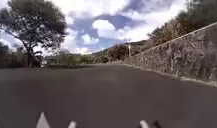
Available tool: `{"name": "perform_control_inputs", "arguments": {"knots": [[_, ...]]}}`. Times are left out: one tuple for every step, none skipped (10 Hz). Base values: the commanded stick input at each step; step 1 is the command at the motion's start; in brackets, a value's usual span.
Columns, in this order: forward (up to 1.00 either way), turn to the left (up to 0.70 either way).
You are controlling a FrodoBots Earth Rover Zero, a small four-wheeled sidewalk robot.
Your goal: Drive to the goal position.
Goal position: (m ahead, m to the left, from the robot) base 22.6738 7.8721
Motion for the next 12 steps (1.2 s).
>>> {"name": "perform_control_inputs", "arguments": {"knots": [[0.50,-0.25],[0.50,0.00],[0.50,0.00],[0.50,0.00],[0.50,0.00],[0.50,0.00],[0.50,0.00],[0.50,0.00],[0.50,0.00],[0.50,0.00],[0.50,0.00],[0.50,0.00]]}}
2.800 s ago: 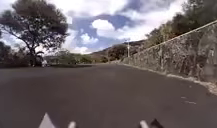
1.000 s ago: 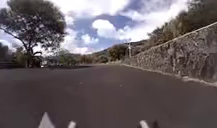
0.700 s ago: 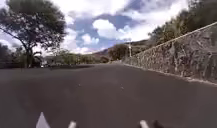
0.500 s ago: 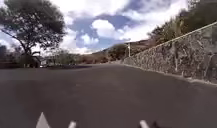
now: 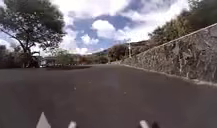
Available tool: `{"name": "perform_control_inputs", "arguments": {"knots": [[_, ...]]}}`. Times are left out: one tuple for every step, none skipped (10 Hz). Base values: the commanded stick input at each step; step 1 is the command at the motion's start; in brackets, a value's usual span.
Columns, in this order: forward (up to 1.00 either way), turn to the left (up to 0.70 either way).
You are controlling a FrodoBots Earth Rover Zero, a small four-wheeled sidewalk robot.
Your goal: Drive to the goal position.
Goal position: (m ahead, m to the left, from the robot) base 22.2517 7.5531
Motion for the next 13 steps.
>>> {"name": "perform_control_inputs", "arguments": {"knots": [[0.50,0.00],[0.50,0.00],[0.50,0.00],[0.50,0.00],[0.50,0.00],[0.50,0.00],[0.50,0.00],[0.50,0.00],[0.50,0.00],[0.50,0.00],[0.50,0.00],[0.50,0.00],[0.50,0.00]]}}
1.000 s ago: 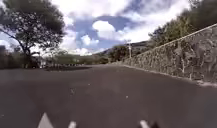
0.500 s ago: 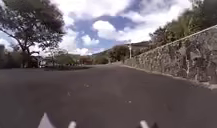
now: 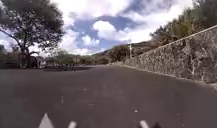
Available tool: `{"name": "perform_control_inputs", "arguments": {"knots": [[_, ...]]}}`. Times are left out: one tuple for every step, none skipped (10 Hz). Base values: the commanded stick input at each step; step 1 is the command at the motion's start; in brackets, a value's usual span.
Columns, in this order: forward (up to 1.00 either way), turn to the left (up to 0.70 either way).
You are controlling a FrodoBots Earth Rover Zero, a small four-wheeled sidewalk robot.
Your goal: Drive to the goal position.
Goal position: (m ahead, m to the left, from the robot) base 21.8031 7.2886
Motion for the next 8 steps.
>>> {"name": "perform_control_inputs", "arguments": {"knots": [[0.50,0.00],[0.50,0.00],[0.50,0.00],[0.50,0.00],[0.50,0.00],[0.50,0.00],[0.50,0.00],[0.50,0.00]]}}
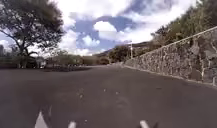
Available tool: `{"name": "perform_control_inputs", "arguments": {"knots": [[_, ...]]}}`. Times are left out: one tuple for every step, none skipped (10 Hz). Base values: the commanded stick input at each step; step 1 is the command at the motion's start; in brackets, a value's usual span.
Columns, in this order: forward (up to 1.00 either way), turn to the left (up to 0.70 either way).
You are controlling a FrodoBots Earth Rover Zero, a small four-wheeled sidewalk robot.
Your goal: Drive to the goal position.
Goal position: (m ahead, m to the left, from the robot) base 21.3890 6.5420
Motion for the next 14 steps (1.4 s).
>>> {"name": "perform_control_inputs", "arguments": {"knots": [[0.50,0.00],[0.50,0.00],[0.50,0.00],[0.50,0.00],[0.50,0.00],[0.50,0.00],[0.50,0.00],[0.50,0.00],[0.50,0.00],[0.50,0.00],[0.50,0.00],[0.50,0.00],[0.50,0.00],[0.50,0.00]]}}
